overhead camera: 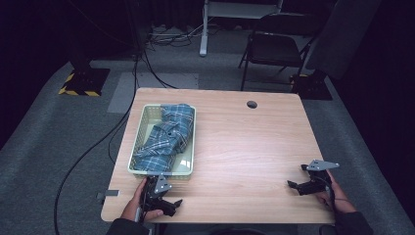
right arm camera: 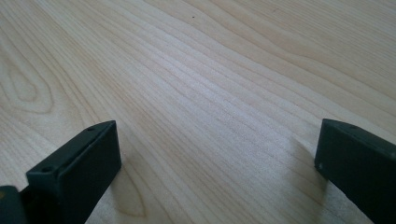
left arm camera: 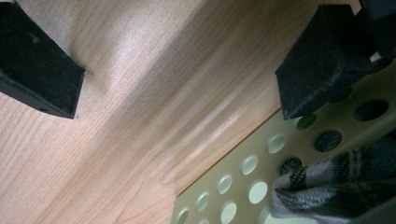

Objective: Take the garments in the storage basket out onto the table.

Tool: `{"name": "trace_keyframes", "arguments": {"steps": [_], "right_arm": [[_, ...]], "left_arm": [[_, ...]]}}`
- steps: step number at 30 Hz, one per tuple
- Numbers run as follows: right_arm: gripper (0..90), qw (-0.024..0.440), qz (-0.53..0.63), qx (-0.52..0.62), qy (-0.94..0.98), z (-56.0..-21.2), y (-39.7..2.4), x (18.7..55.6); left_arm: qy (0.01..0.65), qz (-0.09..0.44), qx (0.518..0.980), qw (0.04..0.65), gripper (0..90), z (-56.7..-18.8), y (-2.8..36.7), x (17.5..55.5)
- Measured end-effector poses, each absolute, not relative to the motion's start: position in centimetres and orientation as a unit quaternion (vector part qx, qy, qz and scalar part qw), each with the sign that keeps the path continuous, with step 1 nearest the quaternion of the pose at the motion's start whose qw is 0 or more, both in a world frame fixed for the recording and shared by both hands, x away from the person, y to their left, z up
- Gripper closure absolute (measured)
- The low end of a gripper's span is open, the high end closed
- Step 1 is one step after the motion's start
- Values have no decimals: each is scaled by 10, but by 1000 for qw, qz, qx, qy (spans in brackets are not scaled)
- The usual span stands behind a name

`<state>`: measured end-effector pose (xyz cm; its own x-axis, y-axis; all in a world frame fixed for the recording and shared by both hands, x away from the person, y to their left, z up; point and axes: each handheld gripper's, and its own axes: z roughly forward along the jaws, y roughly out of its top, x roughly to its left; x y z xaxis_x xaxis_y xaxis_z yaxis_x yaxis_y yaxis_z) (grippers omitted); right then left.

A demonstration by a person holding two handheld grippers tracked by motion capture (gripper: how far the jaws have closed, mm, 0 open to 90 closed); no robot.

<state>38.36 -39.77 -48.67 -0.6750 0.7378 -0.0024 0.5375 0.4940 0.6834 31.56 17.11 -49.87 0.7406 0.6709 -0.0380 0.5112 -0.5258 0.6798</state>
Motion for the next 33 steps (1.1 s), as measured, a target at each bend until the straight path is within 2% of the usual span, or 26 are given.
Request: {"name": "trace_keyframes", "arguments": {"steps": [33], "right_arm": [[2,148,336,373,852,-487,-398,384]], "left_arm": [[356,117,865,334,3,-497,170,313]]}}
